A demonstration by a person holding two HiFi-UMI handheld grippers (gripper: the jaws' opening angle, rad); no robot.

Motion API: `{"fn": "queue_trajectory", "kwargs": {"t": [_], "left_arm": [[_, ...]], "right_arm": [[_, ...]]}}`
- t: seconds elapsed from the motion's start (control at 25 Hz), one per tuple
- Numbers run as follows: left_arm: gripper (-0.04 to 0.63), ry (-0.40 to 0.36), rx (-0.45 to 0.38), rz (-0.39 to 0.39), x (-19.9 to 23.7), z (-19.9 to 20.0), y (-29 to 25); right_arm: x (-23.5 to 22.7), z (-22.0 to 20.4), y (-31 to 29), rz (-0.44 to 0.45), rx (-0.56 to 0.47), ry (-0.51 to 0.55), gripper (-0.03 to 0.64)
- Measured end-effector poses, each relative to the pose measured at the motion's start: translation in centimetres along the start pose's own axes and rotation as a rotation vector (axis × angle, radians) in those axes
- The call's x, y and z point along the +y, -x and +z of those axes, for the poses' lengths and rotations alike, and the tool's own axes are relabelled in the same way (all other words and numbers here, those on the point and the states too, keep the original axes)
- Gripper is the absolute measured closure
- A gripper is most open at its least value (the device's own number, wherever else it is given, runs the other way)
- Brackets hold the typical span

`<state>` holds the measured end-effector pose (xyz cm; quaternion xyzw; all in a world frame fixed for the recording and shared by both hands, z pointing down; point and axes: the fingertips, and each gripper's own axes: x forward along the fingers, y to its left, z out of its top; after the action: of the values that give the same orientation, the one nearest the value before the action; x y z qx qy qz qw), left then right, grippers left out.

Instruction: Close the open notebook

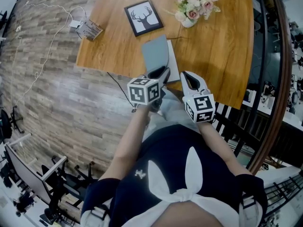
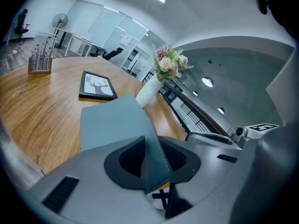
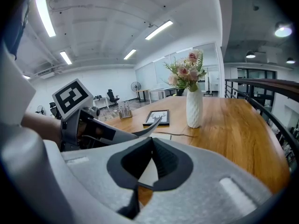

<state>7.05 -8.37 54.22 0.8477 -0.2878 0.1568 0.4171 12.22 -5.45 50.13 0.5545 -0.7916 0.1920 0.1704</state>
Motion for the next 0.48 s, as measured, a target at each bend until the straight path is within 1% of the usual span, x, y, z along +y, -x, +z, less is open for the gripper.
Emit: {"fn": "queue_trajectory", "kwargs": {"t": [0.48], "left_arm": [[0.506,-0.004,0.029,0.001,0.0,-0.7,-1.4]], "right_arm": [[-0.8,-0.5,0.4,-0.016,0.004,-0.016,0.618]]}}
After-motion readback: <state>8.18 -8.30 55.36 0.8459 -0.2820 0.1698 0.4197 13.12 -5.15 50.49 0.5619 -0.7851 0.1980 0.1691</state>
